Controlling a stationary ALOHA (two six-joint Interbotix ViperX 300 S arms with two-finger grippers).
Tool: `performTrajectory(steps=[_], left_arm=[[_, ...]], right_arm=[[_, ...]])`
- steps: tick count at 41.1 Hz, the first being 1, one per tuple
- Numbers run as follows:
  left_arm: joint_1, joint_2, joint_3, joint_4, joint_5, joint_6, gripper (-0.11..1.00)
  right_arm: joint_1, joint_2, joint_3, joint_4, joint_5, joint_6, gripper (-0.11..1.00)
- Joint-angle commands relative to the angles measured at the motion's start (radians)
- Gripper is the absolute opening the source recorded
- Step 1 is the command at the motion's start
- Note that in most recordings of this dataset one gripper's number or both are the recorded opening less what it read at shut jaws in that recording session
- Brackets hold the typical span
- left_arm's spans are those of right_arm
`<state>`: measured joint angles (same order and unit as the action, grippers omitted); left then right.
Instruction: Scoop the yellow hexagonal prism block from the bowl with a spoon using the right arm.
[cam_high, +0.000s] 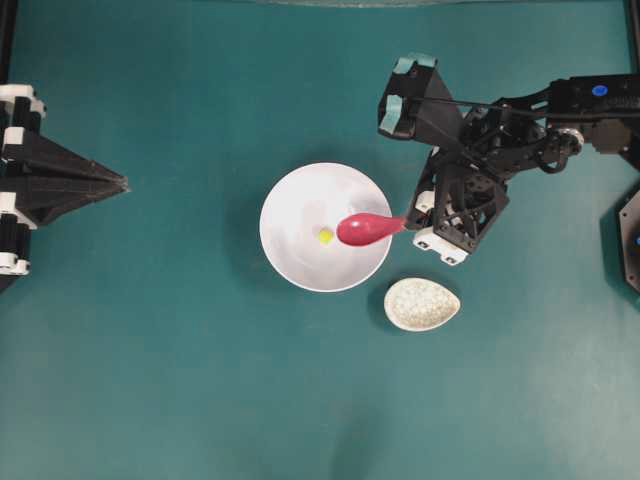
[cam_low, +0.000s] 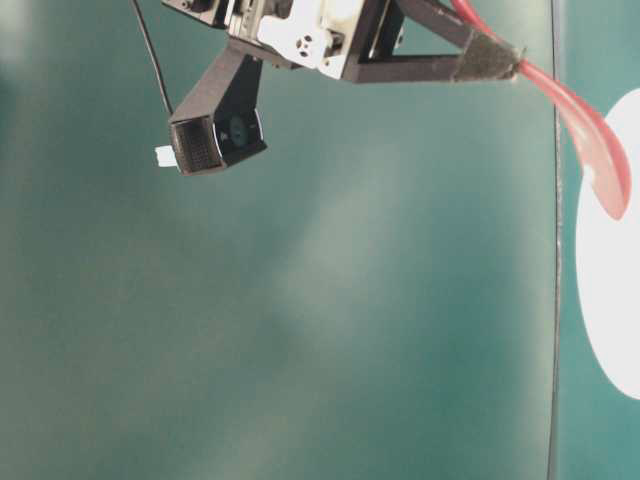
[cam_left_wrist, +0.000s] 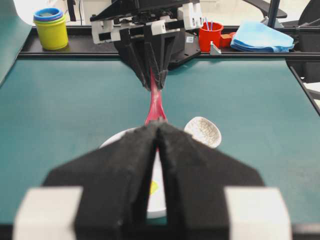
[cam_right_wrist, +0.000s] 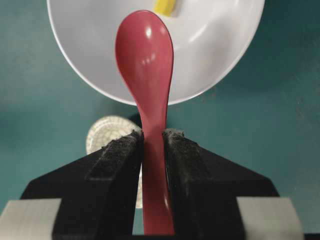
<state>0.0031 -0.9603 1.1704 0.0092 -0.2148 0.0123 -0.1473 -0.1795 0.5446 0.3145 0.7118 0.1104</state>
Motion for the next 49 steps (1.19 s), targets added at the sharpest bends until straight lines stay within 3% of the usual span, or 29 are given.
performTrajectory(steps=[1,29,49], left_arm=[[0.000,0.005,-0.023,0.003,-0.005,0.002,0.06],[0.000,0.005,-0.021,0.005,-0.005,0.002,0.06],[0.000,0.005,-0.021,0.003,-0.006,0.002,0.06]], right_arm=[[0.002,-0.023,-0.026,0.003,0.000,0.002,0.23],[-0.002,0.097,-0.175,-0.006,0.155,0.032,0.23],[-0.005,0.172,-0.209,-0.006,0.206,0.032,0.20]])
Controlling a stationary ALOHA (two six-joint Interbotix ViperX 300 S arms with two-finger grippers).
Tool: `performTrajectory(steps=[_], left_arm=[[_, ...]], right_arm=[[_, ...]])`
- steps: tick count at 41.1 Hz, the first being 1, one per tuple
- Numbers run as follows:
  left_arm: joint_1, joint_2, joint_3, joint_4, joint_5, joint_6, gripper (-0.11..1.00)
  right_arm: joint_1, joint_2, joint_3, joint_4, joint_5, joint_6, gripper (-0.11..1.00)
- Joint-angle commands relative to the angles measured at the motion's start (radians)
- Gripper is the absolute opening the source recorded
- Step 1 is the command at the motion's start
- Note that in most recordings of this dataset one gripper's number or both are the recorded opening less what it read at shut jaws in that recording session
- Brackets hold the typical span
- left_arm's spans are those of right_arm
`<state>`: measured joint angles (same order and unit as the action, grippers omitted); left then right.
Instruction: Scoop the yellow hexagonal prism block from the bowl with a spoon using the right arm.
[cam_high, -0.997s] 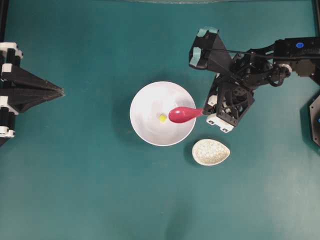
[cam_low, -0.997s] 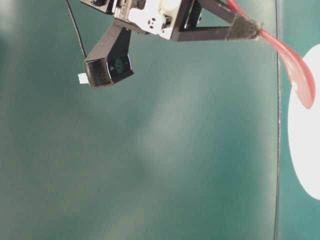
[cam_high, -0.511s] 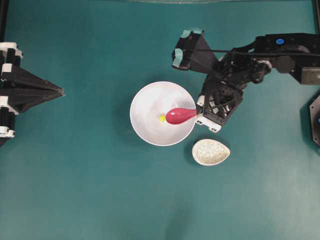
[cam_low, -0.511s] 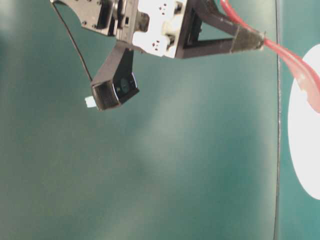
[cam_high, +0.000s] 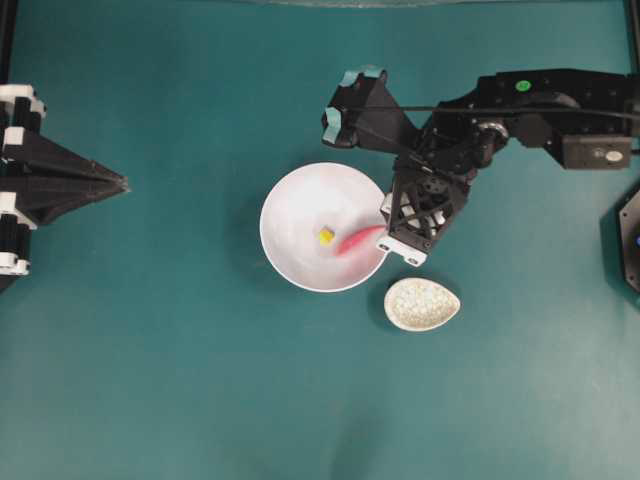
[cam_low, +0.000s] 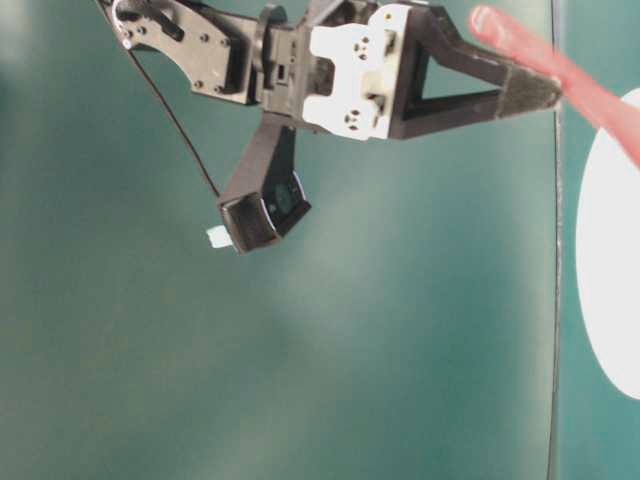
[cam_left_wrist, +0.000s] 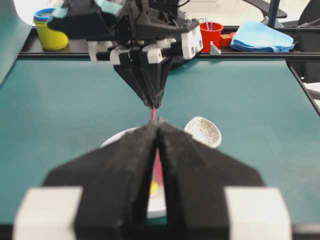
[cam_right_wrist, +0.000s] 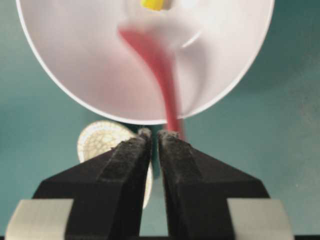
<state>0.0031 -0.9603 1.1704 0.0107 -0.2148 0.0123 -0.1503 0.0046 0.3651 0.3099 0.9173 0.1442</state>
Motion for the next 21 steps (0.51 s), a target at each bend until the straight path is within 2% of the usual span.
performTrajectory(steps=[1,9,12,21], left_arm=[[0.000,0.005,-0.021,0.002,-0.006,0.002,0.06],[0.000,0.005,-0.021,0.002,-0.005,0.000,0.06],[0.000,0.005,-0.023,0.002,-0.005,0.002,0.06],[0.000,0.005,-0.021,0.002,-0.005,0.002,0.06]], right_arm=[[-0.002,-0.011,-0.029,-0.003,0.002,-0.002,0.20],[-0.003,-0.008,-0.029,-0.031,-0.002,-0.005,0.20],[-0.002,-0.009,-0.029,-0.055,-0.008,-0.017,0.20],[-0.002,-0.008,-0.029,-0.210,-0.034,-0.071,0.20]])
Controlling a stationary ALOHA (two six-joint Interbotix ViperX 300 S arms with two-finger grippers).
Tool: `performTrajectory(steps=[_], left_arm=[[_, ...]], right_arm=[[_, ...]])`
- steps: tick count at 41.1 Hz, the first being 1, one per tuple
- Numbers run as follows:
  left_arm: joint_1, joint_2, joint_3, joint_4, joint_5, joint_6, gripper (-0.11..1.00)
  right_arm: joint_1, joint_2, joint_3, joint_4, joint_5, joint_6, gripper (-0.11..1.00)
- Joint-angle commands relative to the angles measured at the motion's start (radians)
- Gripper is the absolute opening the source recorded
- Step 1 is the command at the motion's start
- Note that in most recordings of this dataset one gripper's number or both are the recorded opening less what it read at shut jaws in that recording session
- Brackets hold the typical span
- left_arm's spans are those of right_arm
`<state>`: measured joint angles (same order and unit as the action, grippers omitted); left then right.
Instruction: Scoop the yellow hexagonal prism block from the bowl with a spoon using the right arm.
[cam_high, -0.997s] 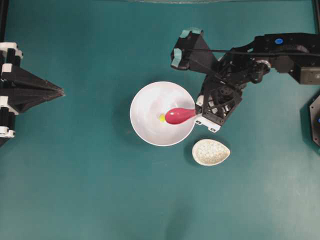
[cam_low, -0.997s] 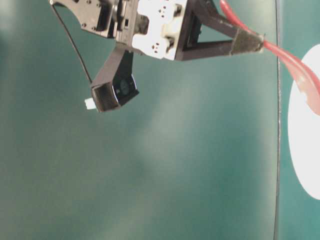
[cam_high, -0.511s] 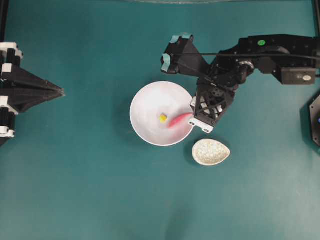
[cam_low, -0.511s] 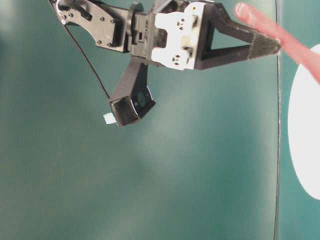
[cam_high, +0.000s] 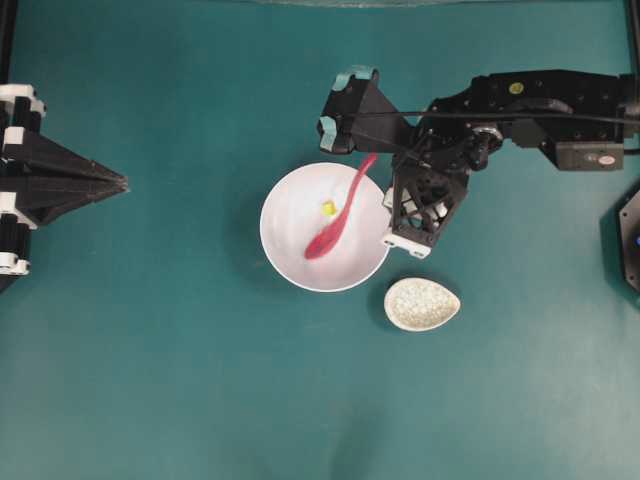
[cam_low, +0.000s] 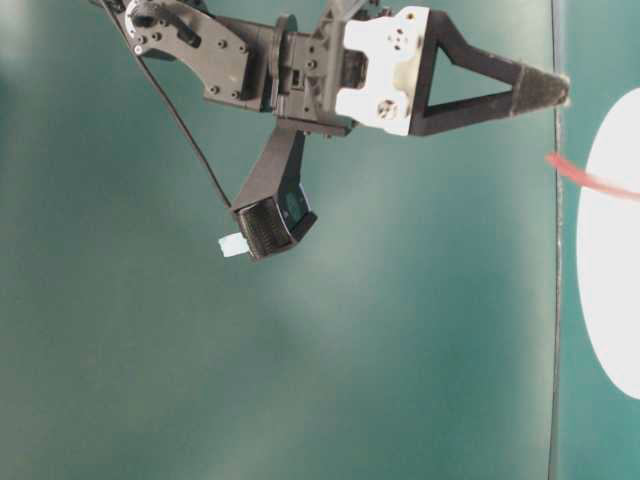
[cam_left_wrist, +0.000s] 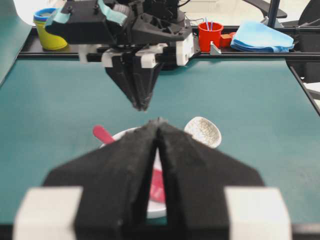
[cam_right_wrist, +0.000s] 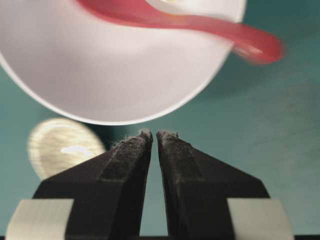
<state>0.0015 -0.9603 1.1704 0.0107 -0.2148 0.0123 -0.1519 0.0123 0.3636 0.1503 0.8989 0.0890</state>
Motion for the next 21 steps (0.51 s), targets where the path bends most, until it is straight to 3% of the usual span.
performTrajectory(steps=[1,6,11,21], left_arm=[[0.002,0.005,-0.021,0.002,-0.005,0.002,0.06],[0.002,0.005,-0.023,0.002,-0.005,0.002,0.06],[0.002,0.005,-0.021,0.002,-0.005,0.002,0.06],[0.002,0.005,-0.023,0.002,-0.005,0.002,0.06]], right_arm=[[0.000,-0.015,-0.028,-0.063,-0.018,-0.026,0.20],[0.000,-0.017,-0.026,-0.140,-0.051,-0.091,0.20],[0.003,-0.017,-0.025,-0.184,-0.095,-0.170,0.20],[0.017,-0.017,-0.023,-0.206,-0.121,-0.416,0.20]])
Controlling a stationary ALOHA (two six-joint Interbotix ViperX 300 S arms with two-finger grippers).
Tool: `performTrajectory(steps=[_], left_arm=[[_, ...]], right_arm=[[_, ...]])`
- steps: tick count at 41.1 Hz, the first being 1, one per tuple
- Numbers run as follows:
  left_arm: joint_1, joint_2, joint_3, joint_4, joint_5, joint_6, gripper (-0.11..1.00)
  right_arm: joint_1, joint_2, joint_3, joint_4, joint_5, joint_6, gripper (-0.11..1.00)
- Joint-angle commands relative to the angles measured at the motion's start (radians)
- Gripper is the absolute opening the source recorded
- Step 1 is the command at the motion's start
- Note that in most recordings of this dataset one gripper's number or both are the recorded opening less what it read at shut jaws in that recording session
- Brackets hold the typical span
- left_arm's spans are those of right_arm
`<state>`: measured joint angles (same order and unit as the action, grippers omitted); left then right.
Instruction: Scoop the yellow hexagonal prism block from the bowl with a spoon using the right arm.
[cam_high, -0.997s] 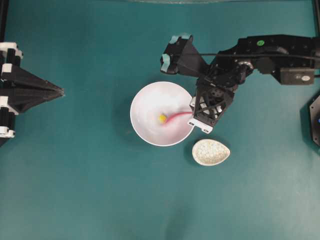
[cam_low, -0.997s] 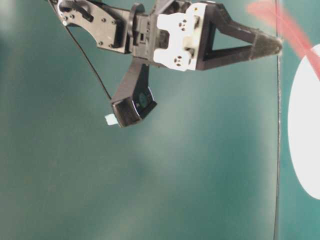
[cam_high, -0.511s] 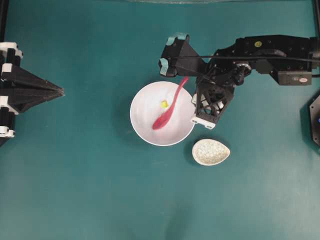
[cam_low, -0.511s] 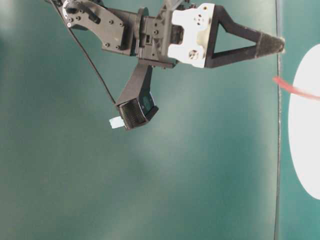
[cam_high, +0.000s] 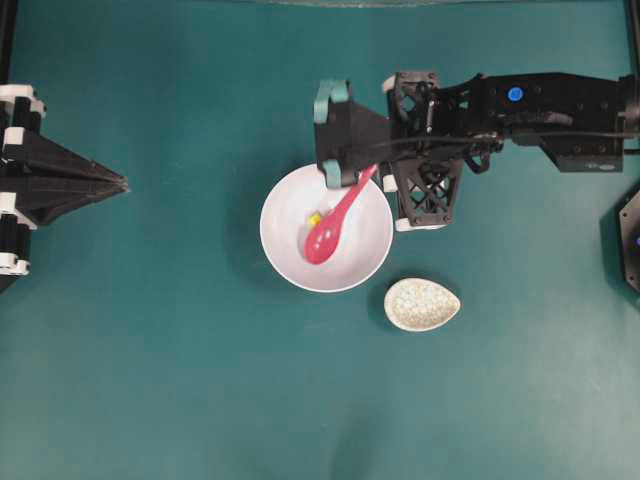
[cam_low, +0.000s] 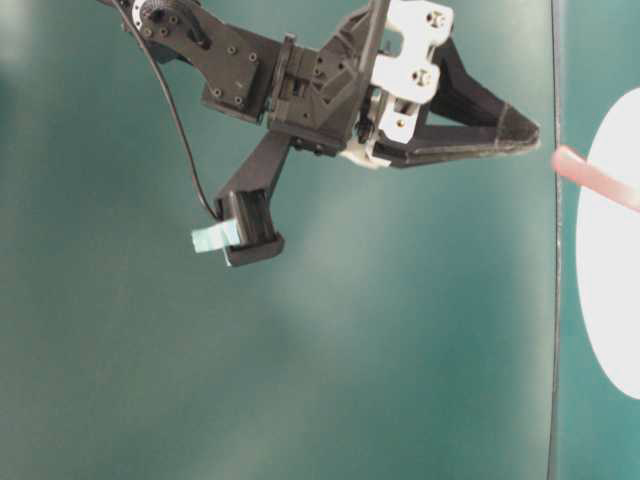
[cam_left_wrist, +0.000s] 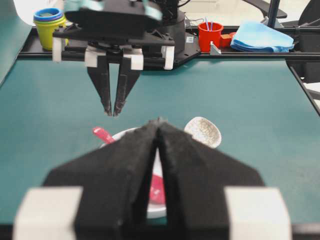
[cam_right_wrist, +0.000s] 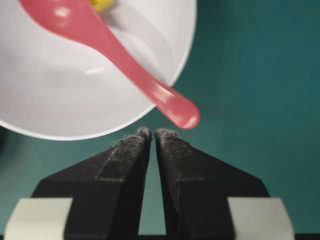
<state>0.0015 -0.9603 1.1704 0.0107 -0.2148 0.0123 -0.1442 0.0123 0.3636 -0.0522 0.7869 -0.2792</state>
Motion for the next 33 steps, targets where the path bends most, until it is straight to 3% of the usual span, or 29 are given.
performTrajectory(steps=[1,7,12,24,33], left_arm=[[0.002,0.005,-0.021,0.002,-0.005,0.002,0.06],[0.003,0.005,-0.023,0.002,-0.005,0.002,0.06],[0.002,0.003,-0.021,0.002,-0.005,0.002,0.06],[0.002,0.003,-0.021,0.002,-0.005,0.002,0.06],[0.002,0.003,-0.023,0.002,-0.005,0.002,0.06]], right_arm=[[0.012,-0.015,-0.023,-0.003,-0.009,-0.084,0.20],[0.026,-0.015,-0.023,-0.003,-0.020,-0.262,0.20],[0.031,-0.015,-0.023,-0.002,-0.066,-0.351,0.20],[0.034,0.021,-0.031,0.000,-0.132,-0.373,0.26],[0.040,0.054,-0.044,0.000,-0.132,-0.373,0.47]])
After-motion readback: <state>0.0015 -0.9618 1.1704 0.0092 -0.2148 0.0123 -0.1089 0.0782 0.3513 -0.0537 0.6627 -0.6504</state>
